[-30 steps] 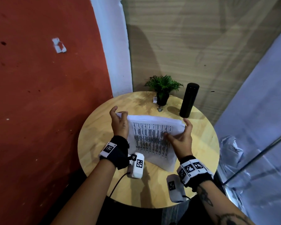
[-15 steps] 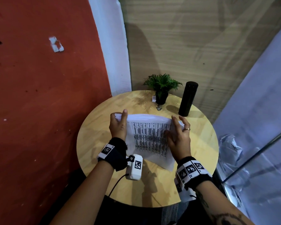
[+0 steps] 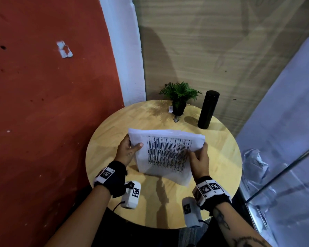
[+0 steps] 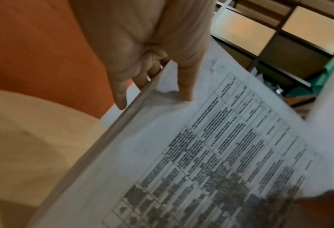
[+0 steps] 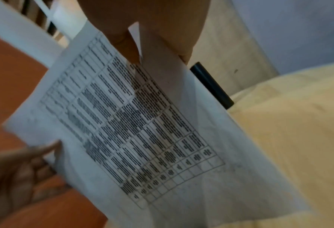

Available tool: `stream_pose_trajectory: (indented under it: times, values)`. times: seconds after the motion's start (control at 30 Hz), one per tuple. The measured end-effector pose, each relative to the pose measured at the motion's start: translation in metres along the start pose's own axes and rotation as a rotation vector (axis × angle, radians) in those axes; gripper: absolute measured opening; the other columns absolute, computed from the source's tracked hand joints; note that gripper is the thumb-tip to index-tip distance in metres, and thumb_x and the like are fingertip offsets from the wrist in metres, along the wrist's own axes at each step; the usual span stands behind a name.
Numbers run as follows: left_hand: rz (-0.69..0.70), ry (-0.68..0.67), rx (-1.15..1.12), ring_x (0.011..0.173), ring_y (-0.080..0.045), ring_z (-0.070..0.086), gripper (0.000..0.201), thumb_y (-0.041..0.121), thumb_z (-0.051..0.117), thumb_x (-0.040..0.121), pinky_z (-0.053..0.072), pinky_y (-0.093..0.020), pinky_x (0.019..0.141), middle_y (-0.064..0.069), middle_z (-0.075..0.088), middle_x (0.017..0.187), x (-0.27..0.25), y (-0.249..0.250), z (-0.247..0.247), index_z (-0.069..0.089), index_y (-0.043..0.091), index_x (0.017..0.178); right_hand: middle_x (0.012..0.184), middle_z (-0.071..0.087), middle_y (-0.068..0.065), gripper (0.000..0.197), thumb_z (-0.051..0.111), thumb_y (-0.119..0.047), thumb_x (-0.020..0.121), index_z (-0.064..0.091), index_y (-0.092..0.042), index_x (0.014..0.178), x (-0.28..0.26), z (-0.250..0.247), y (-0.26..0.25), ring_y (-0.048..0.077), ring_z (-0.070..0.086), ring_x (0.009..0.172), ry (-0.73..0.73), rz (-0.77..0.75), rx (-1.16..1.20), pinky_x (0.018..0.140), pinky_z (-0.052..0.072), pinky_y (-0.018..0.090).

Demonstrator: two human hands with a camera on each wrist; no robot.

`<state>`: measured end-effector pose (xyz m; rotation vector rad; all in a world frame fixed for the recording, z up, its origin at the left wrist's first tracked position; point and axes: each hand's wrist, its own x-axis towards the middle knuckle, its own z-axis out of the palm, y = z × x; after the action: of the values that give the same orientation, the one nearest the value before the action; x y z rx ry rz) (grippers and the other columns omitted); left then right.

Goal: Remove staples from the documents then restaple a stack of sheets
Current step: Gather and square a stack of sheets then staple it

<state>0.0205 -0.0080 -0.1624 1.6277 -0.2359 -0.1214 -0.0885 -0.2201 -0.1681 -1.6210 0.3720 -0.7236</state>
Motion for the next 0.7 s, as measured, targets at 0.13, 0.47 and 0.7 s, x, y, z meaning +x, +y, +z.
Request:
stream_pose_trajectory:
  times: [0.13,0.47,0.7]
  values:
    - [0.069,0.035,-0.016,0.093,-0.011,0.061,0.044,0.03,0.067,0.072,0.049,-0.025,0.083,-0.007,0.064,0.107,-0.002,0.005,0.002,0.054,0.013,0.11,0.073,0.054,-0.005,0.031,0.051,0.008,0.084,0.047,-0.022,0.085,0.015,0.004,-0.01,-0.007,0.049,0.063,-0.013,0.025,-0.004,0.064,0.04,0.021]
    - [-0.017,0.095,-0.023,0.104,-0.023,0.059,0.069,0.052,0.082,0.057,0.048,-0.042,0.094,-0.008,0.061,0.113,-0.03,-0.01,0.008,0.048,0.027,0.111,0.068,0.045,-0.003,0.04,0.053,-0.023,0.065,0.038,-0.011,0.1,-0.013,0.0,0.007,0.009,0.043,0.062,-0.044,0.073,-0.067,0.055,0.035,0.025]
    - [-0.059,0.156,-0.131,0.106,-0.023,0.062,0.07,0.05,0.079,0.051,0.047,-0.04,0.097,-0.002,0.067,0.111,-0.027,-0.015,0.017,0.056,0.021,0.11,0.114,0.056,0.009,0.08,0.062,-0.036,0.06,0.042,-0.002,0.129,-0.013,0.011,0.026,0.019,0.052,0.101,-0.037,0.266,0.073,0.089,0.044,0.035]
